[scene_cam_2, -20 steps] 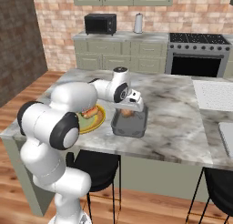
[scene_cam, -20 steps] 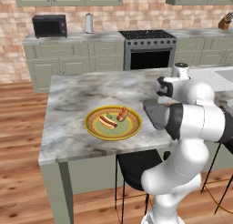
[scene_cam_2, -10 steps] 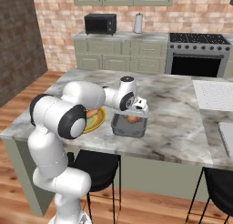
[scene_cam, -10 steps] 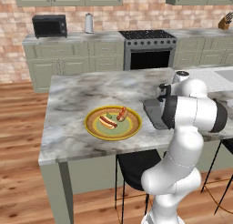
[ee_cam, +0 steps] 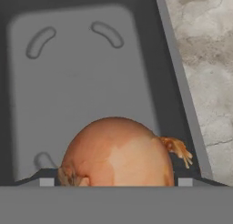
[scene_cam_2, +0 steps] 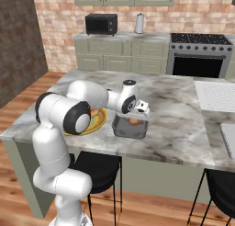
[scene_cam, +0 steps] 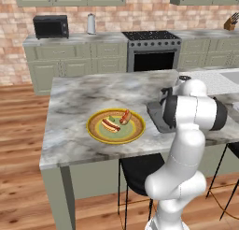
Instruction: Place one cooked food and one vegetable from the large plate to each tupperware container.
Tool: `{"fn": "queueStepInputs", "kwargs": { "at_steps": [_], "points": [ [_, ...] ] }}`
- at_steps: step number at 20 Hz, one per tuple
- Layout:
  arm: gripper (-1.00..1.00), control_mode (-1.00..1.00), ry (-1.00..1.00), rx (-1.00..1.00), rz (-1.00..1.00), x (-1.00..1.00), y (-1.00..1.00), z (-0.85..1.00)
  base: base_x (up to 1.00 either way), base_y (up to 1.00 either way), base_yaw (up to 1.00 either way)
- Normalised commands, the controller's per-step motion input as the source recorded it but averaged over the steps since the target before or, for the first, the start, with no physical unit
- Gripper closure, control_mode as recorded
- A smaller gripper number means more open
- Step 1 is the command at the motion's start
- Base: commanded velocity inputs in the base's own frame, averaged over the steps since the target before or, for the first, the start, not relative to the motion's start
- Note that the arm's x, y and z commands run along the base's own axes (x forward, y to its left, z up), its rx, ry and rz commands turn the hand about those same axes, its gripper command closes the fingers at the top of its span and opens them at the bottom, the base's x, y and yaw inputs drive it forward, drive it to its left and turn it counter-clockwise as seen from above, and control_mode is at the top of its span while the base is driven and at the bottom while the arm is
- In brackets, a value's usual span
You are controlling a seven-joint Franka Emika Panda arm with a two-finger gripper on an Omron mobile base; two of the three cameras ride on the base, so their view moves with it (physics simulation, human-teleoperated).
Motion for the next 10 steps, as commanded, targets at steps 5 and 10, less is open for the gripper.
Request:
{"fn": "queueStepInputs", "kwargs": {
  "at_steps": [5,10],
  "points": [
    [1.0,-1.0,0.0,0.0,0.0,0.0,0.0,-0.32,0.0,0.0,0.0],
    [1.0,-1.0,0.0,0.0,0.0,0.01,-0.01,-0.2,0.0,0.0,0.0]
  ]
}}
